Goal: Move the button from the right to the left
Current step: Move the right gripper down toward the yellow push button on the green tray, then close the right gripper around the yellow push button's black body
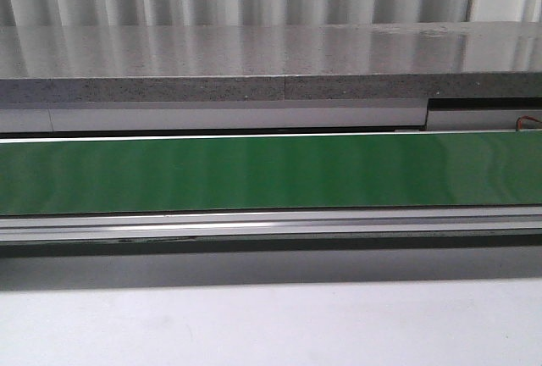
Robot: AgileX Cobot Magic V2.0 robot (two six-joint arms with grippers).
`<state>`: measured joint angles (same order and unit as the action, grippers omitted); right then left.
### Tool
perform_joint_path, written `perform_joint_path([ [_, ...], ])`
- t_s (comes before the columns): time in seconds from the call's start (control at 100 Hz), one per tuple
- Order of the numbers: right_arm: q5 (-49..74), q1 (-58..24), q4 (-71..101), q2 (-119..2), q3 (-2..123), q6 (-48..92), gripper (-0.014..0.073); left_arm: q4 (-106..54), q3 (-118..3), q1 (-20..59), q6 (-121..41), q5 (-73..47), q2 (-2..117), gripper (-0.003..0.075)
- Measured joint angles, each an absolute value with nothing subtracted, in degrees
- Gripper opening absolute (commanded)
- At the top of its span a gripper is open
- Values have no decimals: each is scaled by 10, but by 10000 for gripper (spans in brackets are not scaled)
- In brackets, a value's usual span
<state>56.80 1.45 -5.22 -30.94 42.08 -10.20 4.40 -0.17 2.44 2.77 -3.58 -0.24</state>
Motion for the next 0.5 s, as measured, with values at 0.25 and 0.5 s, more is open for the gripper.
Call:
perform_joint_path([
  [0.25, 568, 15, -42, -309, 421, -102, 613, 44, -2, 24, 28, -36, -2, -20],
  [0.5, 565, 15, -7, -355, 447, -103, 626, 44, -2, 24, 28, -36, -2, -20],
])
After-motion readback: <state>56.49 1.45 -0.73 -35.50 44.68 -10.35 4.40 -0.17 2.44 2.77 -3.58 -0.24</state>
